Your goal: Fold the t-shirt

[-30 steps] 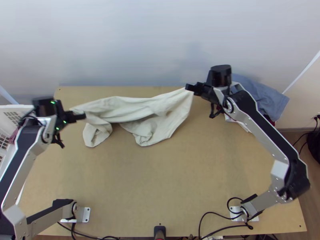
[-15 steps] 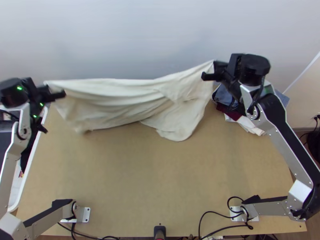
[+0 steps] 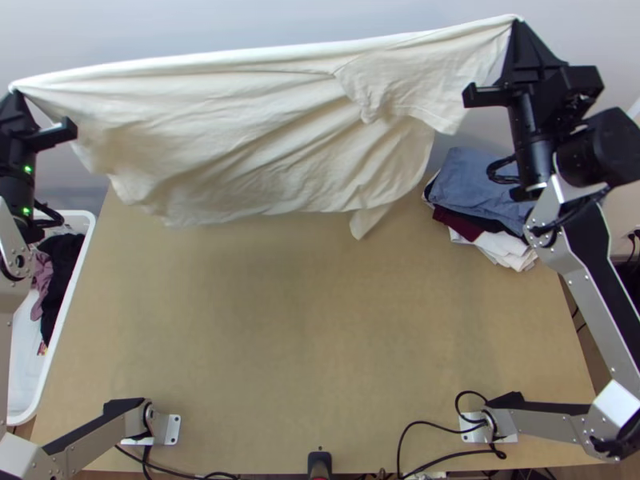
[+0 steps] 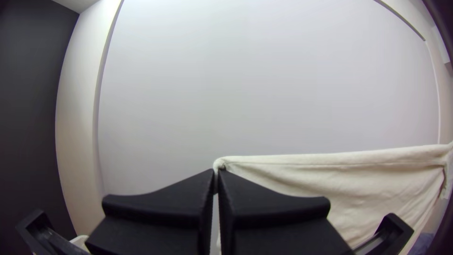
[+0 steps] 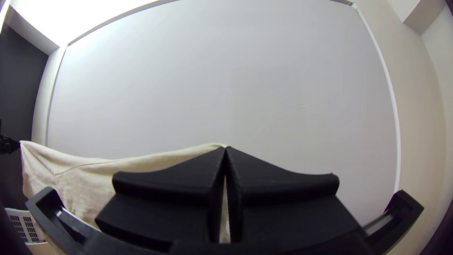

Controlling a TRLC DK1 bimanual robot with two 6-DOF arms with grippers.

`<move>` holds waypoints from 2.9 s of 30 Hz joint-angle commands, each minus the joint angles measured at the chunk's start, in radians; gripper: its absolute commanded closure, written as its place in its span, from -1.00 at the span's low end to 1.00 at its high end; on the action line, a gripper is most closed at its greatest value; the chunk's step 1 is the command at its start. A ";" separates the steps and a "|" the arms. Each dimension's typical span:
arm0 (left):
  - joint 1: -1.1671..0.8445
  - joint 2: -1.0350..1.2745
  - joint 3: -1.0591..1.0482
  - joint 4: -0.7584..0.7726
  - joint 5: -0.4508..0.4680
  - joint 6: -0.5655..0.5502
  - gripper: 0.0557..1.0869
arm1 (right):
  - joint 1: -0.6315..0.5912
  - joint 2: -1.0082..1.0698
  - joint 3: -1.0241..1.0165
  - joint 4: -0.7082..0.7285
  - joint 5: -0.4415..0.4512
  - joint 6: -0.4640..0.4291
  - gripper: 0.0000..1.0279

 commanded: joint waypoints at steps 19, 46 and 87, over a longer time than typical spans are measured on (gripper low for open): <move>0.002 -0.295 0.062 0.024 -0.060 -0.030 0.92 | 0.030 -0.570 -0.151 -0.100 0.026 -0.016 0.95; -0.045 -0.887 -0.723 -0.495 0.116 -0.201 0.92 | 0.204 -0.986 -0.650 -0.686 0.023 0.286 0.95; -0.022 0.585 -0.347 0.169 0.144 -0.323 0.92 | -0.099 0.498 -0.176 -0.413 -0.151 0.539 0.95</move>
